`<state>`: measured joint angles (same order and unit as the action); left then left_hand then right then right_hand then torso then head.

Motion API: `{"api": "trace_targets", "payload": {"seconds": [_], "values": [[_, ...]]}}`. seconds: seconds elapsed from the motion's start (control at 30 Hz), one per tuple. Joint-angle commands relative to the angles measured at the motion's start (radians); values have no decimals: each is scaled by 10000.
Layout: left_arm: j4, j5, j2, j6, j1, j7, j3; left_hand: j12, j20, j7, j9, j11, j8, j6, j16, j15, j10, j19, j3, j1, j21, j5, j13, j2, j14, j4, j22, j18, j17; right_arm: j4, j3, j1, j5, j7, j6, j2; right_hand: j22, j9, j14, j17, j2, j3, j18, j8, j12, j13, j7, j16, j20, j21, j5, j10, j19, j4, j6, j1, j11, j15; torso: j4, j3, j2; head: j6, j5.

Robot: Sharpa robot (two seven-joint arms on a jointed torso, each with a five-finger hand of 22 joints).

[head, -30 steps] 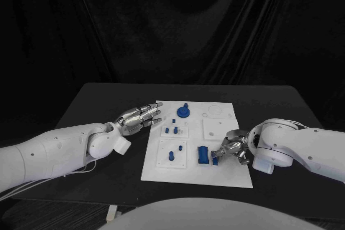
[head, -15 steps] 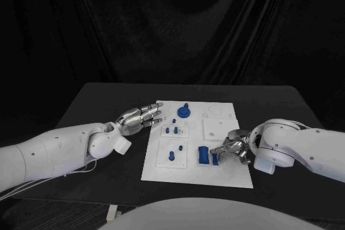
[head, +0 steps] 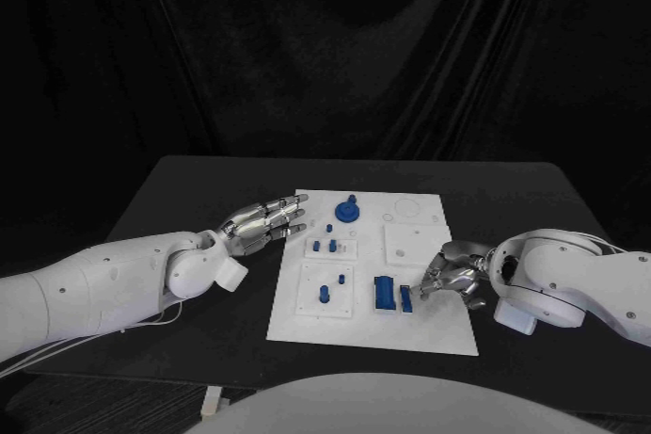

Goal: Assemble the parts on the task board

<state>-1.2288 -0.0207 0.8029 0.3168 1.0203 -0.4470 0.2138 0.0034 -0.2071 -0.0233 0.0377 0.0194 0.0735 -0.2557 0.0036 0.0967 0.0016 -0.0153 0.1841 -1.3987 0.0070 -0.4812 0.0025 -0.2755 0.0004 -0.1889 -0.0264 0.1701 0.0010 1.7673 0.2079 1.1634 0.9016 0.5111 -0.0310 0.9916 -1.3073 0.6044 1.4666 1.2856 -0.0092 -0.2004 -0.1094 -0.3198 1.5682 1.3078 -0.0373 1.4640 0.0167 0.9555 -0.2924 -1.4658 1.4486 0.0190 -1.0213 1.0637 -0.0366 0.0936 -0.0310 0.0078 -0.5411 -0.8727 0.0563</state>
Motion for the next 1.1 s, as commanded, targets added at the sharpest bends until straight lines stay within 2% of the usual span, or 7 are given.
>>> {"api": "trace_targets", "payload": {"seconds": [0.03, 0.1, 0.23, 0.33, 0.5, 0.67, 1.1], "values": [[-4, 28, -17, 161, -14, -81, -9, -20, -65, -20, 8, -75, 67, -38, -36, 54, 12, 32, 19, -2, 15, -61, -10, -73, -4, 57, 12, 88, -10, 210, 0, -127, 1424, -649, -149, 97, -1228, 1259, 565, -56, 3, 406, 31, -1264, 26, 2630, 150, 39, -118, 8, 488, -1050, -20, -118, 495, 399, -124, 155, -4, 0, -1, 1, -20], [-5, 27, -19, 167, -15, -81, -9, -19, -65, -33, 14, -83, 83, -74, -36, 55, 13, 32, 15, -2, 15, -65, -10, -73, -4, 65, 12, 88, -10, 257, 0, -198, 1769, -663, -69, 118, -1227, 2316, 565, -69, -7, 747, 25, -2245, 26, 2630, 253, 34, -182, 8, 779, -1050, -20, -35, 933, 530, -195, 202, -1, 0, 0, 1, -21], [-5, 27, -21, 174, -16, -74, -9, -19, -65, -33, 14, -83, 83, -74, -36, 55, 13, 32, 15, -2, 15, -65, -10, -73, -4, 65, 12, 88, -10, 250, 1, -357, 2327, -628, 50, 107, -1219, 3720, 559, -107, 33, 1167, 24, -3480, 26, 2630, 385, 16, -254, -32, 1152, -1050, -26, 219, 1260, 585, -319, 295, -3, -1, 0, 1, 3], [-6, 27, -19, 179, -17, -71, -9, -19, -65, -33, 14, -83, 83, -74, -36, 55, 13, 32, 15, -2, 15, -65, -10, -73, -4, 65, 12, 88, -10, 204, 2, -424, 2564, -563, 113, 61, -1212, 4128, 560, -112, 43, 1302, 20, -3811, 26, 2630, 428, 14, -275, -61, 1303, -1050, -30, 320, 1313, 573, -353, 324, 1, 0, -2, 1, 19], [-7, 27, -17, 199, -18, -63, -9, -19, -65, -48, 16, -93, 92, -93, -36, 56, 14, 33, 11, -2, 15, -70, -9, -74, -4, 73, 14, 88, -10, 126, 2, -507, 2826, -417, 201, -48, -1219, 5146, 572, -47, 71, 1544, 25, -4839, 26, 2630, 509, 40, -327, -40, 1587, -1050, -19, 501, 966, 570, -422, 380, -4, 0, -1, 1, 14], [-7, 27, -13, 219, -20, -52, -9, -19, -65, -61, 17, -104, 98, -99, -36, 58, 14, 34, 2, -7, 14, -87, -9, -75, -4, 87, 17, 88, -10, 39, 2, -555, 2909, -256, 251, -136, -1219, 5833, 571, -51, 88, 1645, 25, -5683, 26, 2630, 553, 41, -352, -40, 1598, -1050, -16, 553, 435, 633, -459, 407, 0, 0, -5, 1, 32], [20, 27, -39, 270, -30, -17, -9, -19, -65, -68, 17, -110, 102, -105, -36, 59, 14, 34, -6, -14, 14, -109, -9, -74, -4, 104, 18, 87, -10, -100, 2, -595, 2942, -124, 330, -340, -1213, 5959, 567, -74, 98, 1683, 21, -5810, 26, 2630, 563, 32, -359, -65, 1619, -1050, -21, 589, 366, 619, -467, 416, -3, 0, 0, 1, 2]]}}
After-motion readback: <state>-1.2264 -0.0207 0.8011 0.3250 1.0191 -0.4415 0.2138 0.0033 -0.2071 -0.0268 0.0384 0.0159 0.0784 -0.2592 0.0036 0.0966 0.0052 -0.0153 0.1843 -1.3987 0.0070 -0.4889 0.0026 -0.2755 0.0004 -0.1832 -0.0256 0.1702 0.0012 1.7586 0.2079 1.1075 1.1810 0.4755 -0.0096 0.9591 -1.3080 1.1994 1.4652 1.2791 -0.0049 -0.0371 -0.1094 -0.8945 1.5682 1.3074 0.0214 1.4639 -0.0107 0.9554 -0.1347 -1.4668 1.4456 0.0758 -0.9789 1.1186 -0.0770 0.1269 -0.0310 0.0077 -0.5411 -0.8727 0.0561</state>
